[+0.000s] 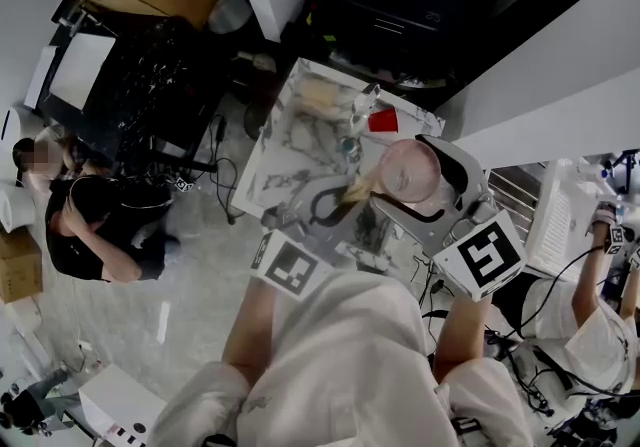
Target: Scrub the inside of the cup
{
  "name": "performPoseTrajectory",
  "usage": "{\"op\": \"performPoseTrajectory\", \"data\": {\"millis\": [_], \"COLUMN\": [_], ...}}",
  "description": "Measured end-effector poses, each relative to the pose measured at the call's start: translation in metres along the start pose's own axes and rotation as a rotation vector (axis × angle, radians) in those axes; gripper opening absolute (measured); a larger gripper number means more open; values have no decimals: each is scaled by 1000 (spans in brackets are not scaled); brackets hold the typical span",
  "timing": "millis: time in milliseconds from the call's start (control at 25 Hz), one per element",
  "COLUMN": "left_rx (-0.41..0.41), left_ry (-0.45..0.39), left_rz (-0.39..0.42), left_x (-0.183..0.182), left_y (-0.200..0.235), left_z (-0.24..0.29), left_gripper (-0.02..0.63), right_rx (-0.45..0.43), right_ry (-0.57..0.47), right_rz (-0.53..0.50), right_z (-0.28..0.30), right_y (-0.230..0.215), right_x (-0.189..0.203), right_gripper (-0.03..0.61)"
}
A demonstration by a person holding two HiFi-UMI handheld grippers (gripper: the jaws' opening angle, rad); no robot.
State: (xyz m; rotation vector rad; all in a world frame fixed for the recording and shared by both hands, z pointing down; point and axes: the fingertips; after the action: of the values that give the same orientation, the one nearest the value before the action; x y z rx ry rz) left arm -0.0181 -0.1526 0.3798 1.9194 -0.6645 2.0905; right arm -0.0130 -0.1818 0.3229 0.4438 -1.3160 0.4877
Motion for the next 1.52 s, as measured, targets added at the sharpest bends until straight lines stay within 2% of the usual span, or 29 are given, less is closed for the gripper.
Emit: {"op": "performPoseTrajectory", "data": {"millis": [160, 320, 520, 680, 1360, 1520], "left_rx": [-35, -69, -20, 14, 57, 43], "left_ry": [6, -40, -80, -80, -10, -13], "left_rz": [16, 106, 178, 215, 108, 85], "left_x": [-2, -29, -51, -54, -11, -11], "left_y": [11, 38, 39, 32, 1, 3], "left_z": [-10, -12, 1, 6, -6, -14], "left_gripper": [28, 28, 28, 26, 26, 28], "right_rx": [-31, -96, -126, -138, -78, -76], "right_ry": [-4, -16, -41, -41, -101, -98], "right_rz": [18, 30, 54, 52, 115, 112], "right_z": [-3, -8, -9, -10, -3, 0], "right_y": [7, 17, 23, 24, 0, -2], "right_x": [0, -5, -15, -19, -23, -22], "right_gripper": [380, 380, 380, 380, 380, 380]}}
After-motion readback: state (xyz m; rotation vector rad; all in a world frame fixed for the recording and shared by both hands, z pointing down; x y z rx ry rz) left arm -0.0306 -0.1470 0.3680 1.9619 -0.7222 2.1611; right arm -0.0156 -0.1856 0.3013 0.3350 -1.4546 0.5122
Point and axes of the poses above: the fingertips, and each gripper's own axes: z forward along the fingers, y to its left, x out of its underside, and after that the axes turned 10 degrees about -y, right-handed
